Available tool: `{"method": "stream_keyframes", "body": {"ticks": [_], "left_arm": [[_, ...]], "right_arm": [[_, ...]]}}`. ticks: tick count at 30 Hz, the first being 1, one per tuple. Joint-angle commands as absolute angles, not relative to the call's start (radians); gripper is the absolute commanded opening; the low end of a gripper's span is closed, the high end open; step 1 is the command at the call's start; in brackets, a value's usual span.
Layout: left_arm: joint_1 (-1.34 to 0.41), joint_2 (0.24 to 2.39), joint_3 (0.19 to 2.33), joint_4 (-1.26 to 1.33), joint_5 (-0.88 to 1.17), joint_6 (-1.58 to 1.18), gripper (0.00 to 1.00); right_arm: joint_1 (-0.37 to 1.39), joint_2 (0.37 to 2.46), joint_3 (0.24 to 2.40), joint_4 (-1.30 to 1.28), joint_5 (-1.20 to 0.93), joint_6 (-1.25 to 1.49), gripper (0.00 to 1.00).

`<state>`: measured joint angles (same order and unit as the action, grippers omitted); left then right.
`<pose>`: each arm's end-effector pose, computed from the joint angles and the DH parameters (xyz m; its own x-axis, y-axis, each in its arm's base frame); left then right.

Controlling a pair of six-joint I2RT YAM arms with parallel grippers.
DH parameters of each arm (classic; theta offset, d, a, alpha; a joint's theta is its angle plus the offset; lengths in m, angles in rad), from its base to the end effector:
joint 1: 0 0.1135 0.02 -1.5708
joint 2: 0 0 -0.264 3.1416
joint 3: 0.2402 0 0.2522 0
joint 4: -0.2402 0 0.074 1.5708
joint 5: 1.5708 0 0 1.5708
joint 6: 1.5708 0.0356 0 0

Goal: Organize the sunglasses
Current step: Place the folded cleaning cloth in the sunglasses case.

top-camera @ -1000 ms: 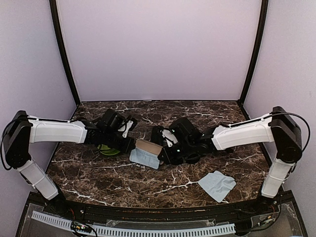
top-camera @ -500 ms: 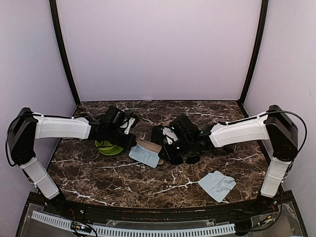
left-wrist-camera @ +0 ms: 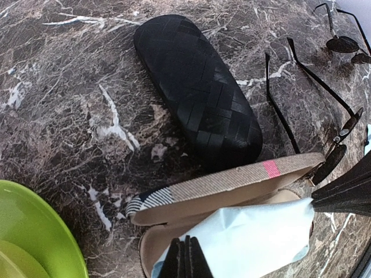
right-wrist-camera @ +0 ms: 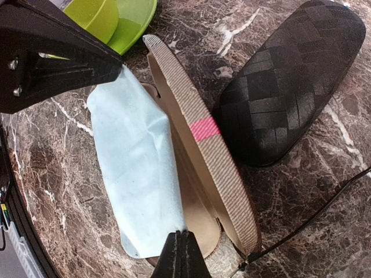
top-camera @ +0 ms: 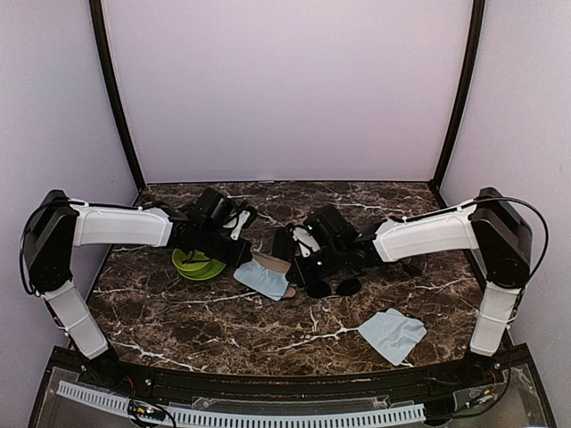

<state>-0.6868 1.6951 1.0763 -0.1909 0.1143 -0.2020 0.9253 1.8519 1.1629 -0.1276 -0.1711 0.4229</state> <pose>0.2777 -0.2330 0.2031 -0.6871 0.3057 -0.6591 0.5644 0.7959 -0.2193 0.2329 0.3193 0.1782 -0.7517 -0.3258 -0.5735 -0.6018 0.6946 0.3942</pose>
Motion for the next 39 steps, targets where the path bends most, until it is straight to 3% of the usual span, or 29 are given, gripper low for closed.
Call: {"method": "stream_keyframes", "body": {"ticks": [1, 33, 39], "left_arm": [[-0.68, 1.712, 1.108, -0.21, 0.122, -0.185, 0.0], [-0.681, 1.726, 1.051, -0.195, 0.192, -0.216, 0.0], [-0.681, 1.729, 1.052, -0.202, 0.166, -0.22, 0.11]], "right_arm": [[0.916, 1.881, 1.196, -0.128, -0.161, 0.405, 0.0], [0.91, 1.939, 1.219, -0.158, -0.188, 0.376, 0.0], [0.911, 1.936, 1.231, -0.167, -0.183, 0.372, 0.07]]}}
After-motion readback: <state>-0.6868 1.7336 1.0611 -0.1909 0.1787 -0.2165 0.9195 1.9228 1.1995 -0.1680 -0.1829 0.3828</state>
